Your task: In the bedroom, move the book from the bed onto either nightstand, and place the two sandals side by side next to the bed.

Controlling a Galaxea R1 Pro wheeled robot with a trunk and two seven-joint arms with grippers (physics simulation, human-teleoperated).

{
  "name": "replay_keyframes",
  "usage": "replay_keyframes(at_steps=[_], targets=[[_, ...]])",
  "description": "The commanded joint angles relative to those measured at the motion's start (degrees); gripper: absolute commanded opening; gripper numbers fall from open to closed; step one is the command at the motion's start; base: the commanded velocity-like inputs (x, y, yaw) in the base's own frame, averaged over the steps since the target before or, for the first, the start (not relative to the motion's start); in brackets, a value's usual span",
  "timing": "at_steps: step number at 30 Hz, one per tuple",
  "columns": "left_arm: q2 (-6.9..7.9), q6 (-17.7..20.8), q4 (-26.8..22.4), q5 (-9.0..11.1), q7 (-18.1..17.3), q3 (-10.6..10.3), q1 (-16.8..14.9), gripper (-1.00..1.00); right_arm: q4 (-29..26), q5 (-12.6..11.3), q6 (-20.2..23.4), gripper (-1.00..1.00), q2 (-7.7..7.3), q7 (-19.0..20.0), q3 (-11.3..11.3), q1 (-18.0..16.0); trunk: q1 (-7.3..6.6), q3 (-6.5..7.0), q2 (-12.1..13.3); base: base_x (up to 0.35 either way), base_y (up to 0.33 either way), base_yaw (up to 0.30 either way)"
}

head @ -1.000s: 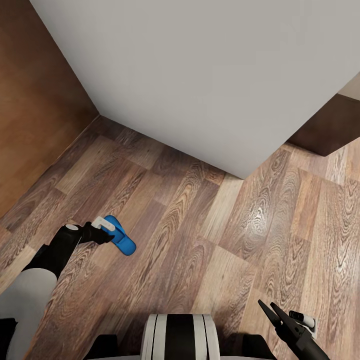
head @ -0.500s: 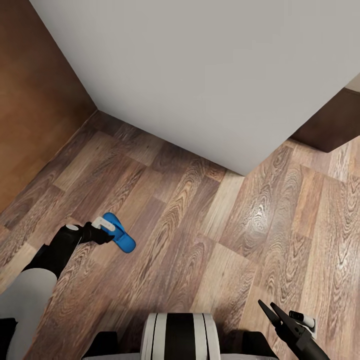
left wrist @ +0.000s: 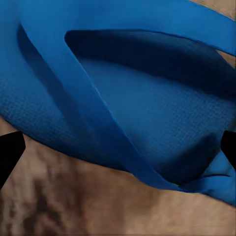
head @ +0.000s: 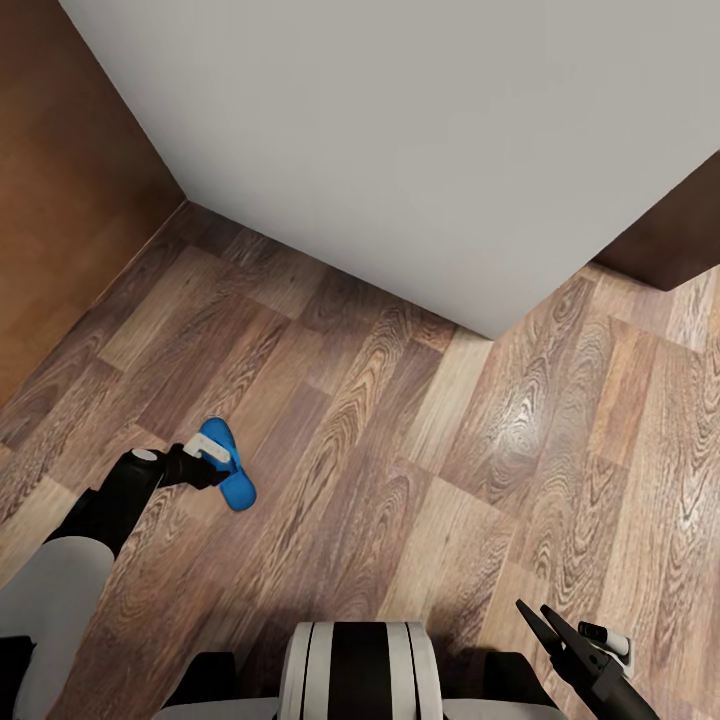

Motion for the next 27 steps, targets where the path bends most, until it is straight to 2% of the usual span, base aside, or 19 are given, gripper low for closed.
replay_keyframes(at_steps=[1,15,16,27], targets=[[0.00,0.22,-0.09,-0.34,-0.45,0.25,-0.01,1.00,0.01,-0.23,0.60,1.00,-0.01,0.11,0.01,-0.01,-0.01,-0.03,-0.01,0.000,0.000,0.000],[0.05,0.25,-0.02,-0.25,-1.16,0.10,0.01,1.00,0.01,-0.14,0.60,1.00,-0.01,0.11,0.01,-0.02,-0.01,-0.03,-0.01,0.000,0.000,0.000],[0.05,0.23,0.00,-0.26,-1.16,0.09,0.01,-1.00,0.01,-0.12,0.60,1.00,-0.01,0.11,0.01,-0.02,-0.01,-0.03,-0.01,0.000,0.000,0.000],[-0.02,0.13,0.17,-0.33,-1.15,-0.02,0.02,-1.00,0.01,-0.04,0.60,1.00,-0.01,0.11,0.01,-0.01,-0.01,-0.03,-0.01,0.000,0.000,0.000]])
